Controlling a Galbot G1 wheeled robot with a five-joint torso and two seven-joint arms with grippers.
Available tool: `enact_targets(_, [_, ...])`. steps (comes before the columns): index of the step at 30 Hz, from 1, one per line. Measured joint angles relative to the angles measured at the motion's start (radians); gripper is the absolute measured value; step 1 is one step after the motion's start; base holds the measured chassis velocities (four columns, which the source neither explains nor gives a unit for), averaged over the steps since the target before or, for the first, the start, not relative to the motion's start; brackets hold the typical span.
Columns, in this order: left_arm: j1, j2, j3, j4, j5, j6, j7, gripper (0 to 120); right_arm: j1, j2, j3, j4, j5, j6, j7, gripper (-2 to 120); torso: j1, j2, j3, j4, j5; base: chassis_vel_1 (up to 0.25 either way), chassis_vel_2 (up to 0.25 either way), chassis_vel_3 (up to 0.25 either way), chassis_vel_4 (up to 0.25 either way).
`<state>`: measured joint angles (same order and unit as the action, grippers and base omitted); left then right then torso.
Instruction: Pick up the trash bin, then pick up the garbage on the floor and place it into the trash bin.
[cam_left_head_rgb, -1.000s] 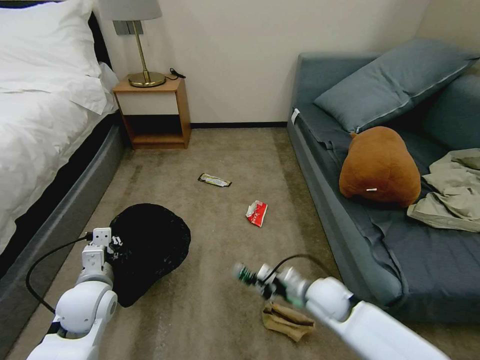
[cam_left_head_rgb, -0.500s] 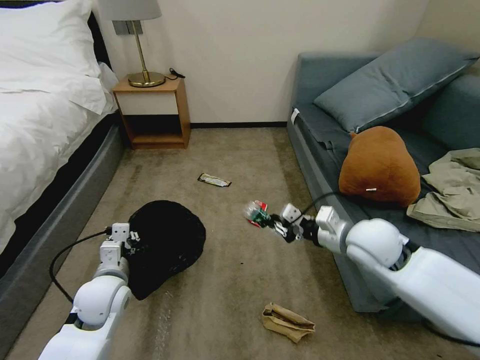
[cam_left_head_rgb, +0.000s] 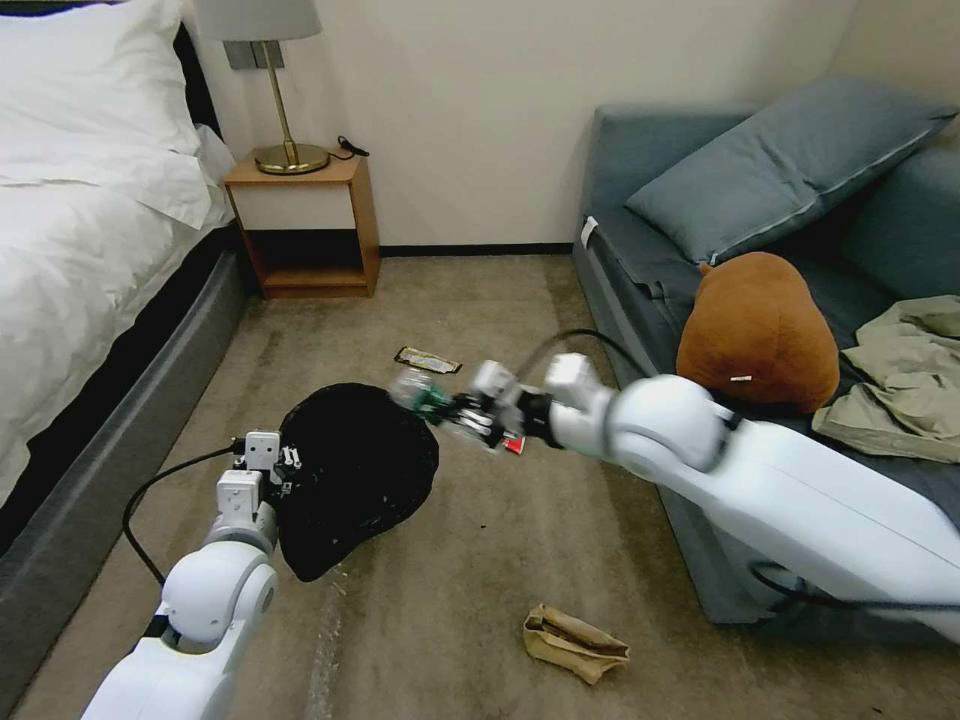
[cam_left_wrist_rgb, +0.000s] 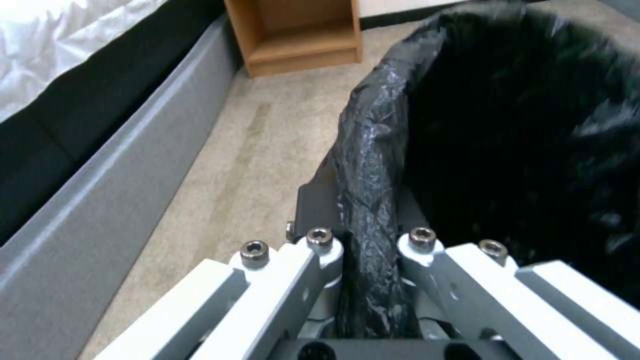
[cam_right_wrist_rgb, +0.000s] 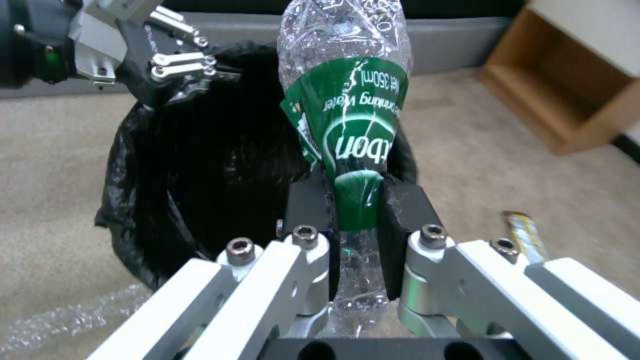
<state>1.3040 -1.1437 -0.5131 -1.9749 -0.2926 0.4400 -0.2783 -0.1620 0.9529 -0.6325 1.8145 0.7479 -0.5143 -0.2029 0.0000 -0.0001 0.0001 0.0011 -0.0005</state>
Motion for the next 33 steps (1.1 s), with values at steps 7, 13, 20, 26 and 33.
enact_targets(7, [-0.003, 0.005, -0.005, 0.008, -0.014, -0.009, -0.001, 4, 0.014, 0.182, -0.078, -0.181, -0.051, 0.050, 0.009, 8, 0.000, 0.000, 0.000, -0.0012, 0.0004, 0.000, 0.000, 0.000, 0.000])
enact_targets(13, [0.021, 0.007, -0.017, -0.008, -0.024, -0.016, 0.000, 4, 0.013, 0.282, -0.116, -0.264, -0.067, 0.075, 0.032, 8, 0.000, 0.000, 0.000, -0.0009, 0.0002, 0.000, 0.000, 0.000, 0.000])
enact_targets(20, [0.026, 0.009, -0.026, -0.011, -0.035, -0.018, -0.001, 4, -0.002, 0.330, -0.134, -0.332, -0.096, 0.104, 0.078, 8, 0.000, 0.000, 0.000, -0.0010, 0.0003, 0.000, 0.000, 0.000, 0.000])
enact_targets(26, [0.016, 0.019, -0.029, 0.003, -0.044, -0.024, 0.004, 4, -0.026, 0.343, -0.139, -0.365, -0.118, 0.111, 0.125, 22, 0.000, 0.000, 0.000, -0.0011, 0.0003, 0.000, 0.000, 0.000, 0.000])
enact_targets(33, [-0.004, 0.017, -0.024, 0.025, -0.044, -0.028, 0.005, 4, -0.047, 0.332, -0.142, -0.375, -0.142, 0.120, 0.131, 48, 0.000, 0.000, 0.000, -0.0011, 0.0004, 0.000, 0.000, 0.000, 0.000])
